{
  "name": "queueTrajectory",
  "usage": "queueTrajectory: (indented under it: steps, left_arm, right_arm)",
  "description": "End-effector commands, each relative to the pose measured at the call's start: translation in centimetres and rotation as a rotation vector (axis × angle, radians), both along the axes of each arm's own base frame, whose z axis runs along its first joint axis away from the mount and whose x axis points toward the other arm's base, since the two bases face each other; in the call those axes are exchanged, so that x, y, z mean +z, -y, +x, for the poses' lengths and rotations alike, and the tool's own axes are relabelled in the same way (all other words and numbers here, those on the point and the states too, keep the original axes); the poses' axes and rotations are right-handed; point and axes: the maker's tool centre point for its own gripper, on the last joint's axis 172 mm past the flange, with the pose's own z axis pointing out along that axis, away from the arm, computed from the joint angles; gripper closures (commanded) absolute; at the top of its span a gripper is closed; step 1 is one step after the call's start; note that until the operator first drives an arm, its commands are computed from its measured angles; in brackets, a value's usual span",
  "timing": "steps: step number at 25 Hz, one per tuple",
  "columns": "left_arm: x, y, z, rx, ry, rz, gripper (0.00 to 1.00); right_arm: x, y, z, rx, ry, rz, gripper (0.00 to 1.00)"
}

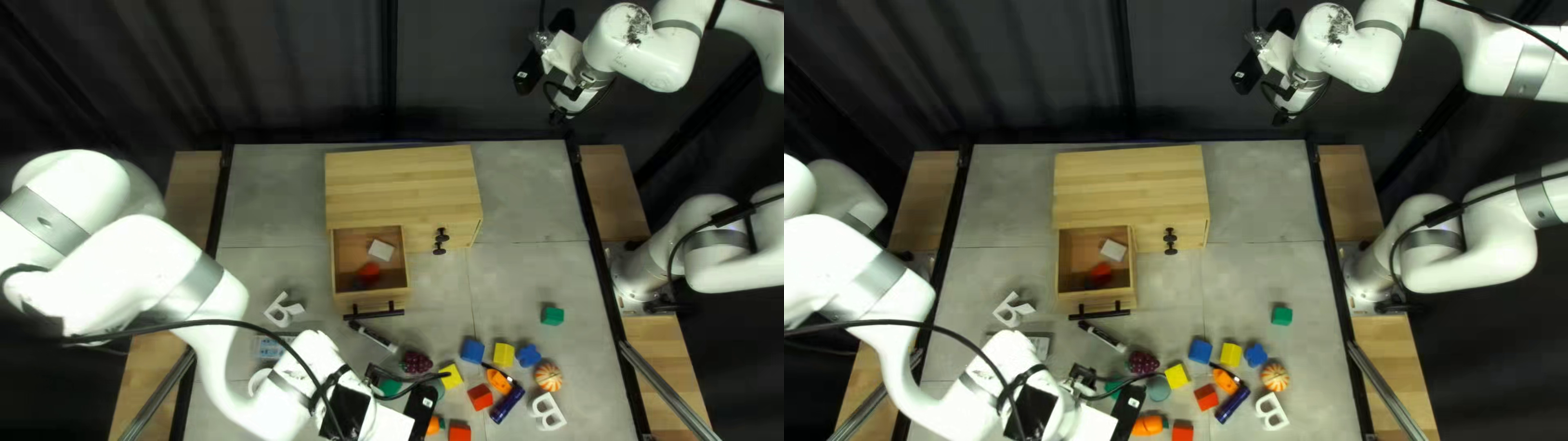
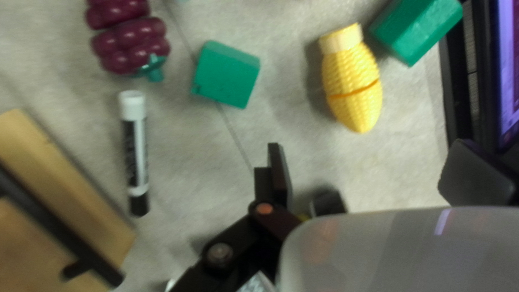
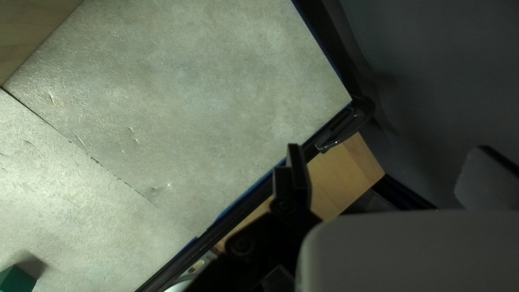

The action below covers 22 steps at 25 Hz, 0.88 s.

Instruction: Open drawers and place objects into drawer and close

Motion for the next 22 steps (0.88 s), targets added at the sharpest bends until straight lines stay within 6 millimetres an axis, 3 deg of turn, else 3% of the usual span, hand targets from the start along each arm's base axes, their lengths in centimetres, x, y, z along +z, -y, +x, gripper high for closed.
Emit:
queueTrajectory:
  steps: [1, 13, 14, 15, 16, 17, 22]
  left_arm:
    - [-2.0, 0.3, 0.1, 0.084, 0.005, -0.001, 0.0]
    - [-4.2, 0.9, -0.1, 0.134, 0.016, 0.012, 0.0]
    - [-4.2, 0.8, -0.1, 0.137, 0.016, 0.016, 0.14]
    - [-4.3, 0.8, -0.1, 0.14, 0.017, 0.019, 0.59]
    - [-4.3, 0.7, -0.1, 0.142, 0.017, 0.022, 0.59]
    - [-4.4, 0.7, -0.1, 0.144, 0.017, 0.028, 1.0]
    - [-4.1, 0.5, -0.2, 0.15, 0.017, 0.053, 1.0]
  right_arm:
    - [0.0, 0.0, 0.0, 0.0, 0.0, 0.0, 0.0]
    - [0.0, 0.0, 0.0, 0.0, 0.0, 0.0, 0.0]
    - [0.0, 0.0, 0.0, 0.0, 0.0, 0.0, 0.0]
    - [0.0, 0.0, 0.0, 0.0, 0.0, 0.0, 0.0]
    - [0.0, 0.0, 0.0, 0.0, 0.0, 0.0, 0.0]
    - [0.0, 0.0, 0.0, 0.0, 0.0, 0.0, 0.0]
    - [0.0, 0.0, 0.0, 0.0, 0.0, 0.0, 0.0]
